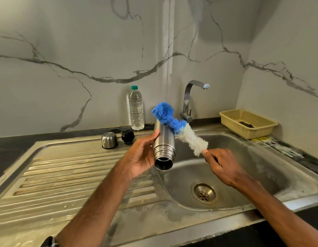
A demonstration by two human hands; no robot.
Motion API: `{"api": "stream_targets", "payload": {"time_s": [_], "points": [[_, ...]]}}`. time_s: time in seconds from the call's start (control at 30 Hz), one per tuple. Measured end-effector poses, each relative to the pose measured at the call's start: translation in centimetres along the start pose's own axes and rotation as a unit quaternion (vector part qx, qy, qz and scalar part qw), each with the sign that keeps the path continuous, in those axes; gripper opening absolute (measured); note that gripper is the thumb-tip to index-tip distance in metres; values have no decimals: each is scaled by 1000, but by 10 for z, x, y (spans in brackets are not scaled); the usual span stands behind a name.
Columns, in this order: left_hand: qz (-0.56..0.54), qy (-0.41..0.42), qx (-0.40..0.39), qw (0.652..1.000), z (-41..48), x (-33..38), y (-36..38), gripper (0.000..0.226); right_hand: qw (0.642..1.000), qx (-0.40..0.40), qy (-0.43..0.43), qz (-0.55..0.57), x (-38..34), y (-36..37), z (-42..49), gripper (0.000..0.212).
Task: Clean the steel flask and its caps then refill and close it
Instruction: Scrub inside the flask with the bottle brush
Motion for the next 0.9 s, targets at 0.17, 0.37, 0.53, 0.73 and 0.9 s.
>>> {"api": "stream_targets", "payload": {"time_s": [0.17,0.37,0.53,0.73,0.9], "points": [[-43,50,19,998,-6,18,-10,82,993,-33,-108,41,-11,-1,-6,46],[-56,67,42,995,-7,24,-19,102,997,-19,-76,17,-5,1,-3,49],[-50,61,28,996,-9,22,-13,61,998,-14,-69,8,-3,1,-4,50],[-12,43,28,999,-14,19,-6,35,995,-19,-101,-5,-2,-1,-5,48],[58,25,54,997,-9,18,-9,92,999,-7,-50,-10,-1,-4,-4,47]]}}
Point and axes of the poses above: each hand's wrist, its own z-axis towards the middle knuckle, its own y-axis out of the palm, x = y × z, the point moved 1 cm from there along z, towards the middle knuckle, and after that the axes turned 8 degrees about -x, right-handed, at the moved point
